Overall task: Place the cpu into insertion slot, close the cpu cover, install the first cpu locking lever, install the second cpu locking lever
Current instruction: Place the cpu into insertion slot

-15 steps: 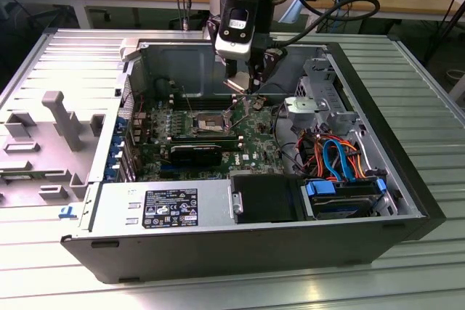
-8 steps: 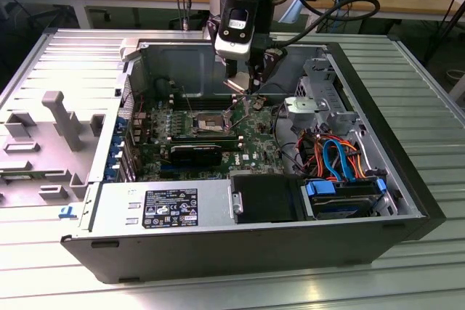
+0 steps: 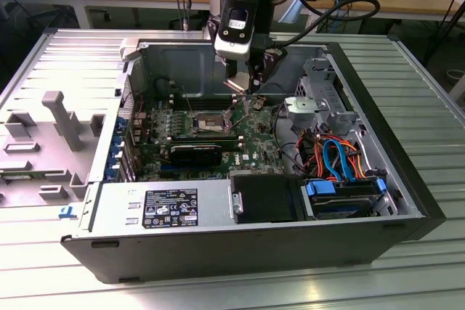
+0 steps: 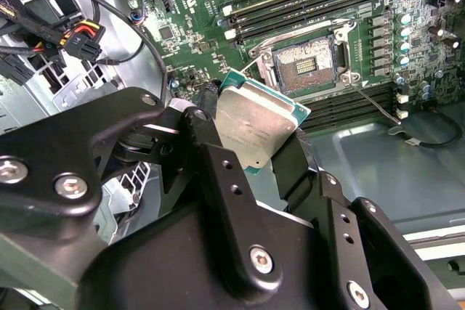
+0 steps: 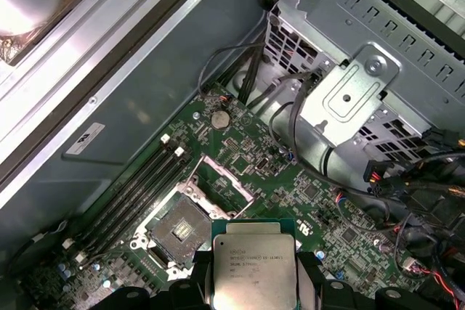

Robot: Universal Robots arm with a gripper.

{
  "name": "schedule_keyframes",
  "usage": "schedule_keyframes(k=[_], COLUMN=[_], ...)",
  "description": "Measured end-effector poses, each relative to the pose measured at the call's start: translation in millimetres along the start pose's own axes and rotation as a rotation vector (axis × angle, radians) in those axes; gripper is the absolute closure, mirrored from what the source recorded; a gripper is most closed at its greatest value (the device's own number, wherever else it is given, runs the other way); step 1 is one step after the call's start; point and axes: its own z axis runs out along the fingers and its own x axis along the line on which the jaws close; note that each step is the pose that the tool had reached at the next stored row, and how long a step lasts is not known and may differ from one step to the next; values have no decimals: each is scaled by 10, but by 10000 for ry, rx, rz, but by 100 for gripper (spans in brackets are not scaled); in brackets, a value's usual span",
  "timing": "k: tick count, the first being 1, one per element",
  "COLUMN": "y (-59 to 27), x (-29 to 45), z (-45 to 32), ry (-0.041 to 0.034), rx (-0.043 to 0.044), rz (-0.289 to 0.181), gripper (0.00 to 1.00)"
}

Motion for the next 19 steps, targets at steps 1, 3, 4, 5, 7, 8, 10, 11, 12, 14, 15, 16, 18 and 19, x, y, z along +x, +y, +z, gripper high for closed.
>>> schedule_keyframes(k=[1,3,4,5,7,8,10,11,12,14,15,16,18,19], y=[0,0,0,0,0,-1,0,-1,-1,-1,-1,-1,-1,-1], x=[0,0,0,0,0,0,0,0,-1,-1,-1,-1,-1,-1], z=[0,0,1,0,1,1,2,1,2,2,2,2,2,2], ry=[0,-2,-2,-3,-4,-5,-5,-6,-6,-7,-7,-8,-9,-10], rx=[1,0,0,0,0,0,-1,-1,-1,-2,-2,-2,-2,-2], rz=[3,20,24,30,42,48,58,64,69,82,87,94,105,111], gripper=[45,45,45,45,45,45,45,45,45,45,45,45,45,45])
